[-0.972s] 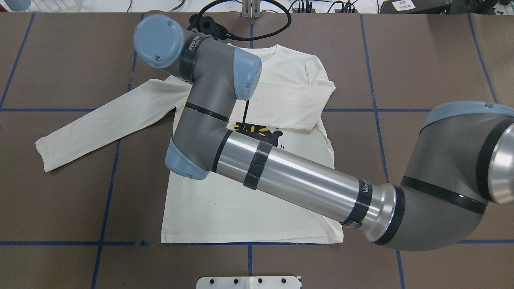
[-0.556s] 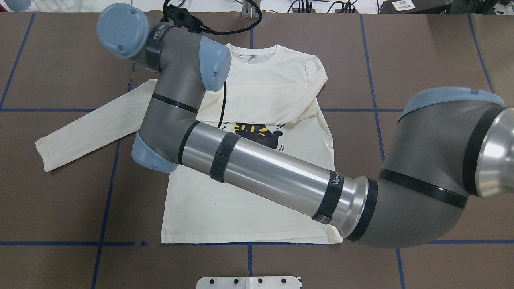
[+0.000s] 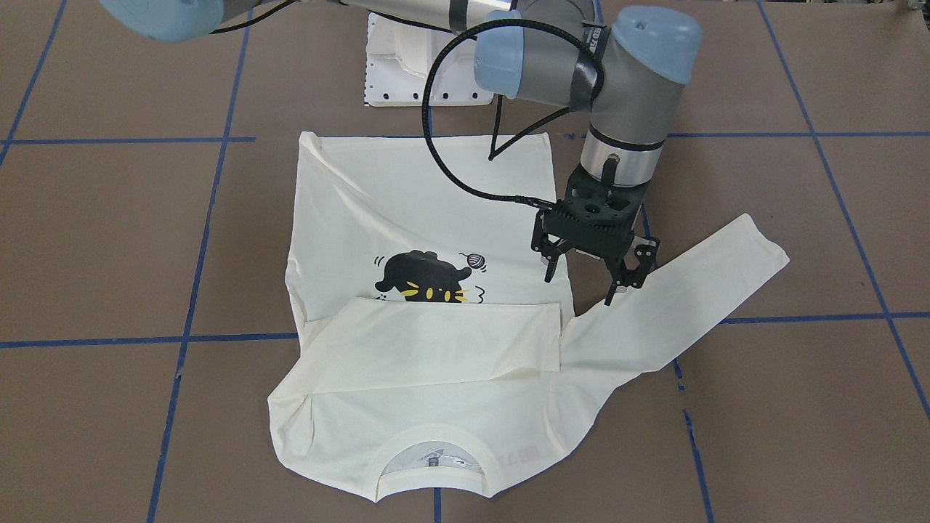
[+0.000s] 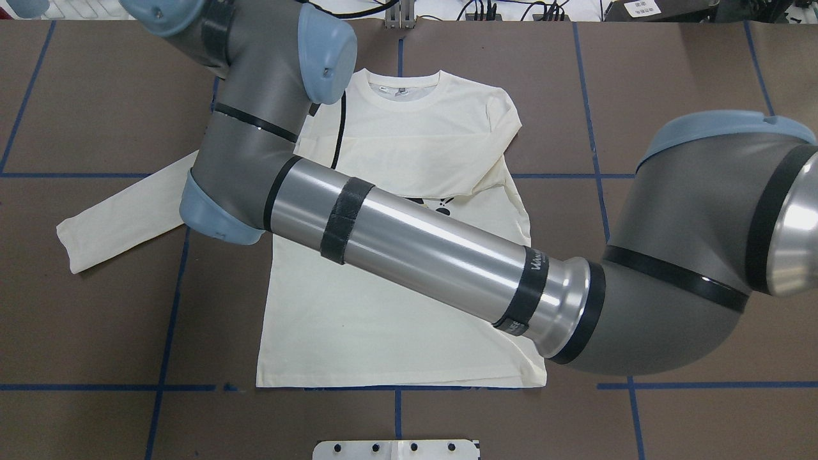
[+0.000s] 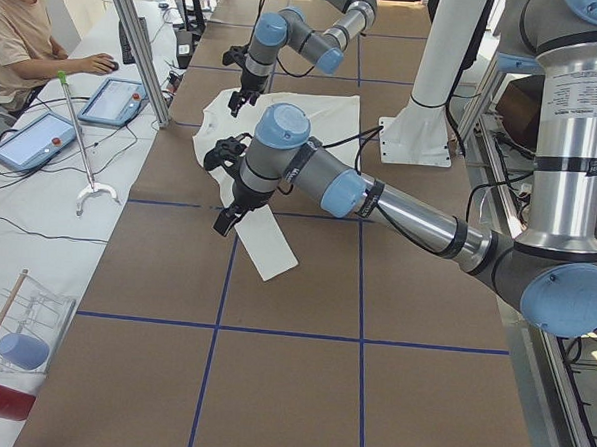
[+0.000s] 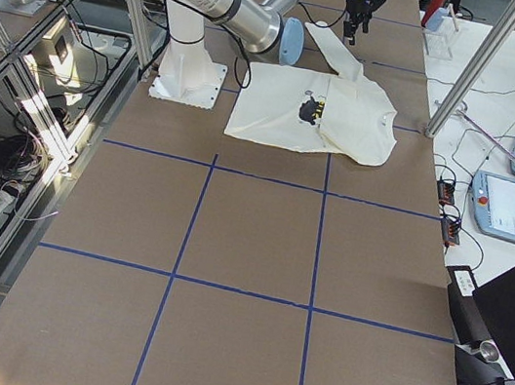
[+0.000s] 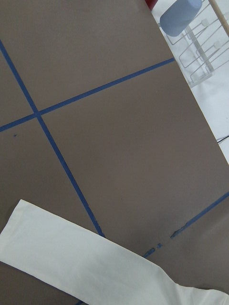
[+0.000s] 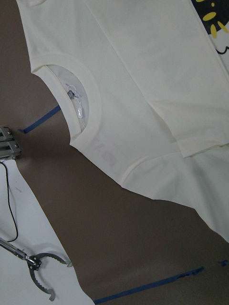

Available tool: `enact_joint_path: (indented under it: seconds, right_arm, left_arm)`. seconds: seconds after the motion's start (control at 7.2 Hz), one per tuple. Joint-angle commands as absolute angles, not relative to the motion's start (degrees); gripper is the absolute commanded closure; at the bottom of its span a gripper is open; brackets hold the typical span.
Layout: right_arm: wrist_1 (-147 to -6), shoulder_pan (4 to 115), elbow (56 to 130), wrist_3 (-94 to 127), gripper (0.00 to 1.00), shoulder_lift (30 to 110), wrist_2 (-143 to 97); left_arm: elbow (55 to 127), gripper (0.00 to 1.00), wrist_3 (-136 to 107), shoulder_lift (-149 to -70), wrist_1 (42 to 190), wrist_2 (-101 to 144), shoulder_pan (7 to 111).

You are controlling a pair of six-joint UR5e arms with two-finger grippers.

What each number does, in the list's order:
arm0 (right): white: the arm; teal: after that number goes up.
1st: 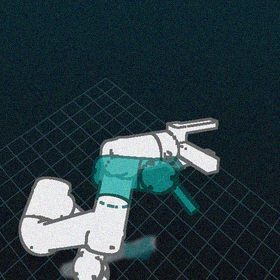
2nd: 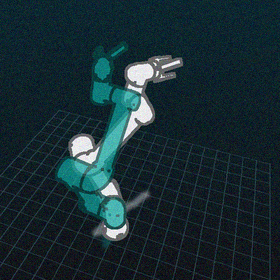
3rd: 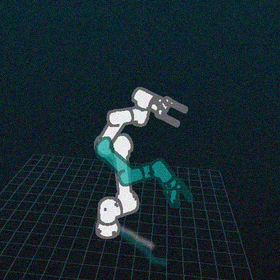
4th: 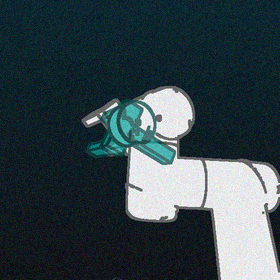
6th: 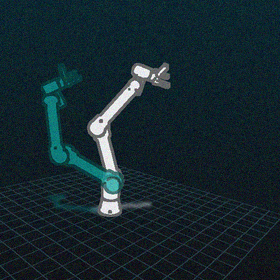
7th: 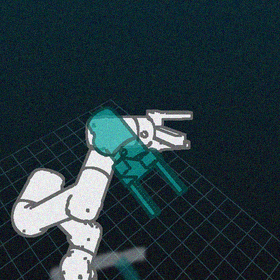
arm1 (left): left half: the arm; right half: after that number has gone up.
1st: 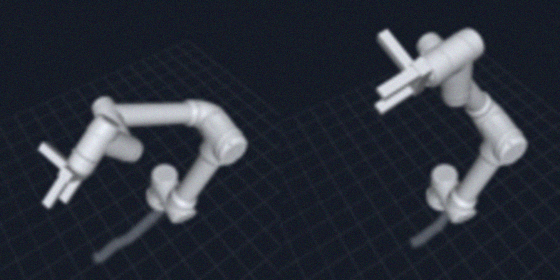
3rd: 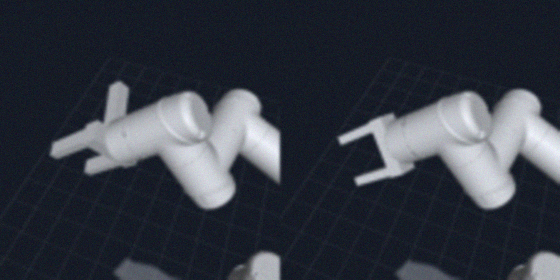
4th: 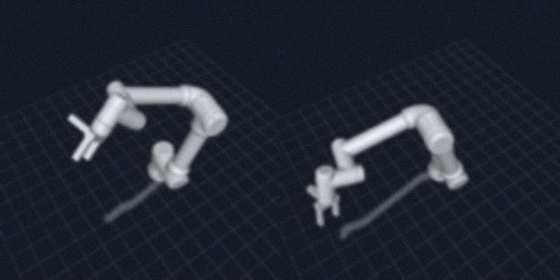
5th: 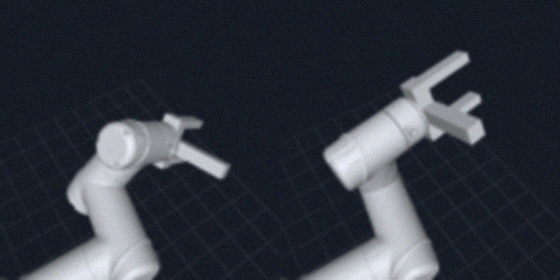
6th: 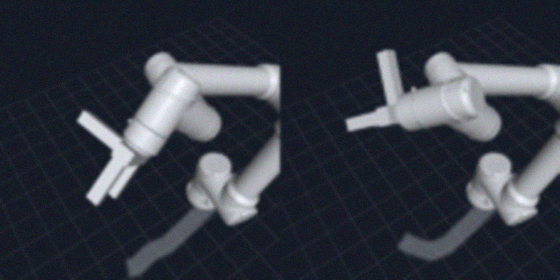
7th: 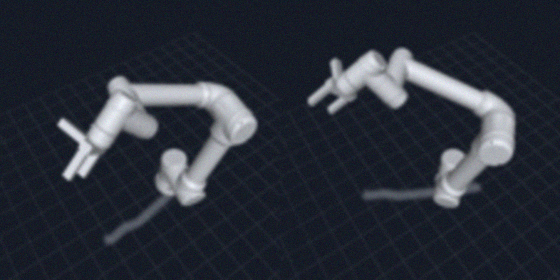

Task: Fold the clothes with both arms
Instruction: 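Lift the sleeve with the right gripper and fold it across the shirt body, then release the sleeve and withdraw the right gripper while the left gripper grasps the other cuff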

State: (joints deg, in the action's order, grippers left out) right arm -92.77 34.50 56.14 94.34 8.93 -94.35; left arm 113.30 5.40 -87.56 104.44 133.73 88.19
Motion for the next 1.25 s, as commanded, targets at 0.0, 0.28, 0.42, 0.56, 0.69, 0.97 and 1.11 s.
enact_joint_path:
  seconds: [0.0, 0.28, 0.42, 0.56, 0.69, 0.97, 1.11]
  right_arm:
    - [-98.78, 40.66, 71.41, 81.37, 0.0, 21.3, -103.05]
    - [-98.97, 47.78, 81.85, 66.61, 0.0, 33.33, -110.88]
    - [-98.96, 51.38, 89.05, 56.53, 0.0, 41.75, -114.4]
    - [-98.7, 54.98, 96.69, 47.9, 0.0, 51.06, -117.39]
    - [-98.27, 58.24, 103.47, 39.03, 0.0, 60.64, -119.94]
    - [-97.91, 65.71, 111.24, 23.2, 0.0, 74.9, -126.01]
    - [-95.73, 69.22, 113.1, 16.85, 0.0, 81.41, -128.38]
  left_arm:
    - [111.45, 0.0, -0.03, -87.71, 112.4, 139.61, 83.28]
    - [112.15, 0.0, -7.54, -87.2, 115.46, 136.61, 75.52]
    - [112.15, 0.0, -7.73, -85.62, 117.49, 131.97, 71.23]
    - [112.06, 0.0, -8.43, -81.95, 121.6, 127.14, 67.36]
    - [111.8, 0.0, -10.79, -78.87, 125.56, 123.87, 63.32]
    - [108.39, 0.01, -15.36, -75.76, 133.13, 116.05, 55.5]
    - [104.98, 0.03, -15.9, -75.85, 136.2, 111.75, 52.15]
